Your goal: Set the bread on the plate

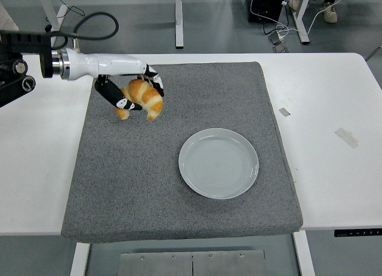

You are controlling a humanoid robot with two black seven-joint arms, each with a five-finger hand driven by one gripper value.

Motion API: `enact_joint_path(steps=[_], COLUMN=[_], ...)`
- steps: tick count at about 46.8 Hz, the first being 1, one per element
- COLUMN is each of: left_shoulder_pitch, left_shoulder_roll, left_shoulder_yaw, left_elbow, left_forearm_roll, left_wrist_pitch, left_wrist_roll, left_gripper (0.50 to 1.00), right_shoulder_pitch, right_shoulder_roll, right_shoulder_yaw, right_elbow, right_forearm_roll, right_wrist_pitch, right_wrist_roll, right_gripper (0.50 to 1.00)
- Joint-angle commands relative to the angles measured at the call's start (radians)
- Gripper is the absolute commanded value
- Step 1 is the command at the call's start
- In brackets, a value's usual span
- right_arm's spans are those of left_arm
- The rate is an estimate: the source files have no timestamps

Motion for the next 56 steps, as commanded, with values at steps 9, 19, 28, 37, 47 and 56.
enact_joint_path(steps=[9, 19, 28, 37, 47, 56], left_shoulder_pitch=[-0.123, -0.168, -0.177, -0.172, -0.169, -0.153], left_shoulder_roll=[-0.02, -0.099, -0.188, -0.274, -0.337, -0.383], left_shoulder_yaw=[0.001, 0.003, 0.005, 0.005, 0.05, 0.097], left_elbow=[0.001, 0.001, 0.007, 0.017, 0.032, 0.061], left_forearm_roll=[-0.053, -0.053, -0.05, -0.043, -0.042, -0.037], left_wrist_pitch=[-0.054, -0.056, -0.051, -0.047, -0.04, -0.01], left_wrist_roll=[0.0, 0.0, 0.0, 0.0, 0.0, 0.0], left_gripper=[0.525, 0.524, 0.525, 0.525, 0.524, 0.525], right_shoulder_pitch=[0.002, 0.002, 0.002, 0.002, 0.002, 0.002], right_shoulder_roll=[0.0, 0.0, 0.0, 0.0, 0.0, 0.0], right_shoulder_yaw=[0.0, 0.0, 0.0, 0.0, 0.0, 0.0], right_elbow=[0.002, 0.0, 0.0, 0.0, -0.001, -0.001], right_forearm_roll=[0.0, 0.0, 0.0, 0.0, 0.0, 0.0], right_wrist_pitch=[0.0, 0.0, 0.0, 0.0, 0.0, 0.0], right_wrist_roll=[0.0, 0.0, 0.0, 0.0, 0.0, 0.0], right_gripper=[1.0, 1.0, 1.0, 1.0, 1.0, 1.0])
